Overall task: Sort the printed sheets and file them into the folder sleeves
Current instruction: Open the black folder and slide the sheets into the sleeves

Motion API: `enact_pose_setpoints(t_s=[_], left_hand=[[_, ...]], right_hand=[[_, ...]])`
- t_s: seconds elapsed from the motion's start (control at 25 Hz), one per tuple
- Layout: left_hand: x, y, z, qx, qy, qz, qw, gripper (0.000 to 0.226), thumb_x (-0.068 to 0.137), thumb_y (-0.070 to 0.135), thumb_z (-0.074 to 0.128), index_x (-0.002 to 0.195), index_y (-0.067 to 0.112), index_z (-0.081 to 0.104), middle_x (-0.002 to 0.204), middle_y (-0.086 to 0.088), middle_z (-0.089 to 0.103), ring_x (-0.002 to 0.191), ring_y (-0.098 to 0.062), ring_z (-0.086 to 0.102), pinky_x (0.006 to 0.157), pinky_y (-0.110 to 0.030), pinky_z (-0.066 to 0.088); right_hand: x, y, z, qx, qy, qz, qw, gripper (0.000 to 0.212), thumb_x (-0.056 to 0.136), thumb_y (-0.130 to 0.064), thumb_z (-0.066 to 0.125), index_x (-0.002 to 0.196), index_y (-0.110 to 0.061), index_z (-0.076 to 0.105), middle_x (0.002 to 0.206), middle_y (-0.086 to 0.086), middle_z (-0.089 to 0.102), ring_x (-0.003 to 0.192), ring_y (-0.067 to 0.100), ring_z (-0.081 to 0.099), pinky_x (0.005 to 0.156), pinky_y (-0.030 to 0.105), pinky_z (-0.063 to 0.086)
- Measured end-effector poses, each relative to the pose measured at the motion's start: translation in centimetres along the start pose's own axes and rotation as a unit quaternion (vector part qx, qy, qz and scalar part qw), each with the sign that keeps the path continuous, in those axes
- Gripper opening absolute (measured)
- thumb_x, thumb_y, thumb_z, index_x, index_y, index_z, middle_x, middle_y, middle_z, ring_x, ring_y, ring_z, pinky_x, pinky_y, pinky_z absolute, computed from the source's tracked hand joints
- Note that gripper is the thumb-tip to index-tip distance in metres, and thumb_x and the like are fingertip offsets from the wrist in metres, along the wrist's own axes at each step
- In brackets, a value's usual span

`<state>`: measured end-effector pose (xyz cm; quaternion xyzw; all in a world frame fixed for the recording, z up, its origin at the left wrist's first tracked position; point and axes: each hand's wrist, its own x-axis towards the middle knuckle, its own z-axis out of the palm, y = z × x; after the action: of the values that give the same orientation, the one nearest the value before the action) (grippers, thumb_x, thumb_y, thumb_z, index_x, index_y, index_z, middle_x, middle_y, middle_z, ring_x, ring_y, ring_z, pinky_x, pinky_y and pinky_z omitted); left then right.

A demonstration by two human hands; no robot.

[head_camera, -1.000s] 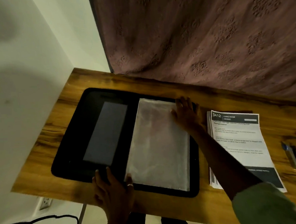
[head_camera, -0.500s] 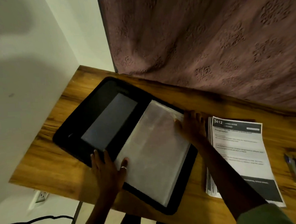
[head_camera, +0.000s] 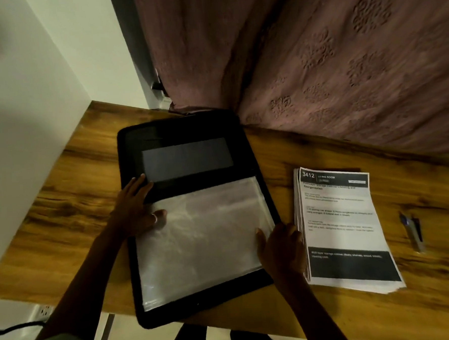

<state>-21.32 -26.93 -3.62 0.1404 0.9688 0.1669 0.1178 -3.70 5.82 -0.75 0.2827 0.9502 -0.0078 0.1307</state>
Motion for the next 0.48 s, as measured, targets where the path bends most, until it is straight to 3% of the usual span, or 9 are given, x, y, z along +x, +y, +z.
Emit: enact_pose_setpoints(t_s=[0.16,0.24,0.48], left_hand=[[2.7,0.9,-0.7,-0.008,-0.023,0.054,0.998,0.096,0.072,0.038,0.086,0.152,0.014,0.039,0.164,-0.009,0.019,0.152,-0.032,0.012,0.121,-0.048,0.018],[3.8,1.5,-0.8,-0.009,-0.029,0.075,0.997,0.096,0.070,0.031,0.088,0.151,0.018,0.039,0.165,-0.006,0.020,0.153,-0.030,0.012,0.121,-0.047,0.018],[5.2,2.7,-1.0,0.007,-0.061,0.084,0.995,0.096,0.076,0.037,0.082,0.156,0.026,0.030,0.167,0.003,0.011,0.154,-0.021,0.003,0.123,-0.043,0.012]], right_hand=[[-3.4,0.5,0.4,0.024,0.011,0.011,1.000,0.073,0.091,-0.072,0.028,0.116,-0.010,0.055,0.104,0.009,0.061,0.090,0.022,0.062,0.068,0.029,0.051],[-4.6,0.6,0.6,0.039,0.013,0.018,0.999,0.076,0.090,-0.074,0.025,0.115,-0.010,0.057,0.098,0.009,0.063,0.084,0.020,0.064,0.064,0.027,0.050],[-6.1,0.4,1.5,0.052,-0.004,0.038,0.998,0.088,0.087,-0.076,0.015,0.112,-0.004,0.060,0.091,0.013,0.066,0.075,0.023,0.067,0.055,0.029,0.052]])
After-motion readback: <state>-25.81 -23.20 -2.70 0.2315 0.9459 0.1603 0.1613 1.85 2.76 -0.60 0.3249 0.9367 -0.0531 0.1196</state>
